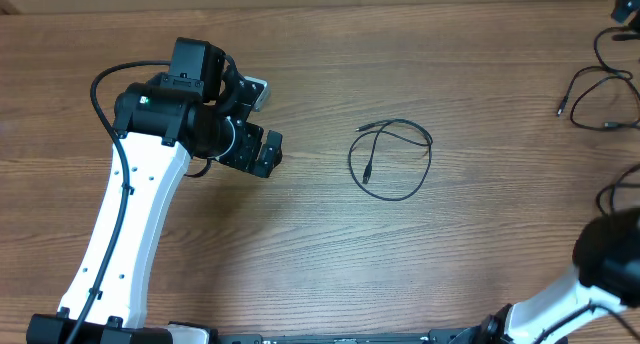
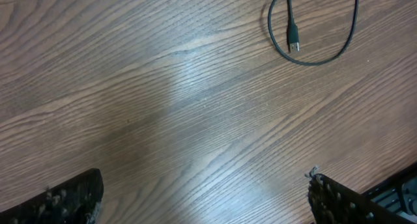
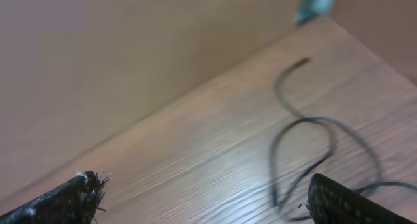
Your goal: Untangle cables
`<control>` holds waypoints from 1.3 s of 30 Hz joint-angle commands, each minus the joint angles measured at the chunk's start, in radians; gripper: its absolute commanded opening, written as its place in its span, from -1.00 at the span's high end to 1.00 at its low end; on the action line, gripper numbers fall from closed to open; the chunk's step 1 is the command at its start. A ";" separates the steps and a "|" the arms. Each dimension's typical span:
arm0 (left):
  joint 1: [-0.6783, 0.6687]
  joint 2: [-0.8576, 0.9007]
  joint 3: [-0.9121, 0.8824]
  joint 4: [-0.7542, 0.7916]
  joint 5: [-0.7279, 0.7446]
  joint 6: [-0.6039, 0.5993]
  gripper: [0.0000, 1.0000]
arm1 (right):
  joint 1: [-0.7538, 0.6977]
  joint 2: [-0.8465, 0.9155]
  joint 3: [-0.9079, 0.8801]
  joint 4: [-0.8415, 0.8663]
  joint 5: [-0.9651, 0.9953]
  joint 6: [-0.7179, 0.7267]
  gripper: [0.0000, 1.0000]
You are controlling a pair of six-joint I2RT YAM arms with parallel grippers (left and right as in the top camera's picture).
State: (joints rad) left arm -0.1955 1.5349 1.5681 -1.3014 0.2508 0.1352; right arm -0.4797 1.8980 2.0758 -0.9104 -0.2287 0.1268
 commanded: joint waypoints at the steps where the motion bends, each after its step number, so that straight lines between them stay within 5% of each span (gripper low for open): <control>1: 0.005 0.002 0.018 0.001 0.002 0.022 -1.00 | 0.044 -0.031 0.008 -0.046 -0.133 -0.003 -1.00; 13: 0.005 0.002 0.018 0.001 0.002 0.022 -0.99 | 0.280 -0.035 0.006 -0.282 -0.173 -0.111 -1.00; 24: 0.005 0.002 0.018 0.001 0.002 0.022 -0.99 | 0.458 -0.012 0.004 -0.383 -0.173 -0.474 -1.00; 28: 0.005 0.002 0.018 0.001 0.002 0.022 -1.00 | 0.485 0.026 0.003 -0.401 -0.165 -0.499 -0.79; 30: 0.005 0.002 0.018 0.001 0.002 0.022 -1.00 | 0.486 0.047 0.003 -0.400 -0.166 -0.499 -0.97; 39: 0.005 0.002 0.018 0.001 0.002 0.022 -0.99 | 0.486 0.158 -0.001 -0.454 -0.182 -0.576 -0.99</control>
State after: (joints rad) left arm -0.1955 1.5349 1.5681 -1.3018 0.2508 0.1352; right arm 0.0071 2.0232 2.0773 -1.3468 -0.3935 -0.3786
